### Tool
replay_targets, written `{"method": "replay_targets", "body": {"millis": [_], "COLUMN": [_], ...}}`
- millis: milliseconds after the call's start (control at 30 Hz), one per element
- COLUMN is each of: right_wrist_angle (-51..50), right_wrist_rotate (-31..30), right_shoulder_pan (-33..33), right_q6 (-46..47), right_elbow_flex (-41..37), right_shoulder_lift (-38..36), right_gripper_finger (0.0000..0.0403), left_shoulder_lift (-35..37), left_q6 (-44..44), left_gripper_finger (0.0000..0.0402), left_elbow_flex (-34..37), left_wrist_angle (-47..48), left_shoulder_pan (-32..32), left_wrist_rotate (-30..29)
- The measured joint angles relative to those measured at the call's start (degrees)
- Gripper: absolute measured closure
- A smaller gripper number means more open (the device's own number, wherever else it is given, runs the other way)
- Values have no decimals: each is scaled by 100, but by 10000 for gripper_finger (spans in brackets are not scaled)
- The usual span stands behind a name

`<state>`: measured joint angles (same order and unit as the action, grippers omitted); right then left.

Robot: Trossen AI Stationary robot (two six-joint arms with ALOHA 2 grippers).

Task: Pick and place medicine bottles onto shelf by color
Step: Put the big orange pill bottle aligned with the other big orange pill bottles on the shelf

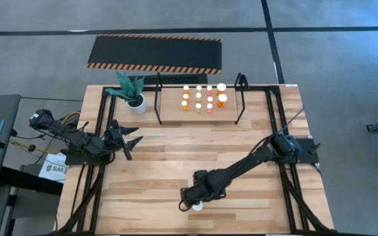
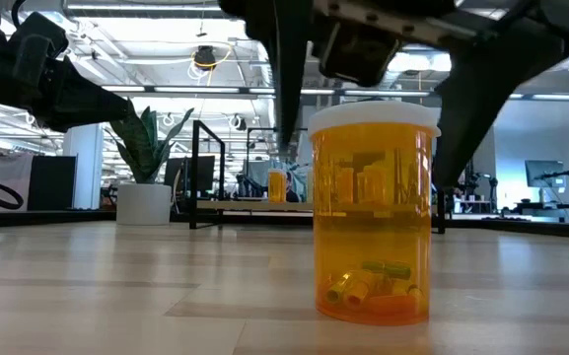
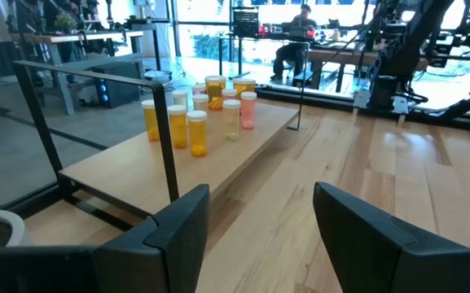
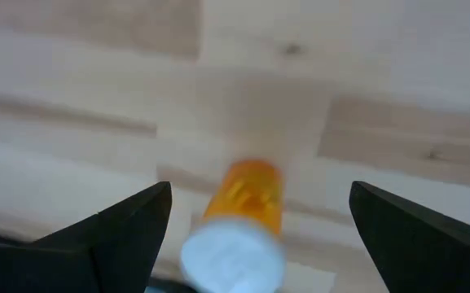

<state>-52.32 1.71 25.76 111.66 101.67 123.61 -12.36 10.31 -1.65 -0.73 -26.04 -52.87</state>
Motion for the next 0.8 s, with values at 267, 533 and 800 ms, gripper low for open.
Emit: {"method": "replay_targets", "body": {"millis": [267,533,800], "right_wrist_angle": [-154,-266,-257], "right_wrist_rotate": [262,510,496], "right_shoulder_pan": [35,81,220], "right_q6": [-1007,-1525,-1665], "right_elbow_flex": [592,641,641], "right_shoulder_lift": [437,523,523], "right_gripper_finger": [3,3,5], "left_shoulder_lift": [-1,0,0], "left_q6": [0,0,0], "left_gripper_finger": [193,193,193], "left_elbow_flex": [0,0,0], "left_wrist_angle": [0,2,0], "left_shoulder_pan": [0,-2,-2], "left_wrist_rotate": [0,-2,-2]}}
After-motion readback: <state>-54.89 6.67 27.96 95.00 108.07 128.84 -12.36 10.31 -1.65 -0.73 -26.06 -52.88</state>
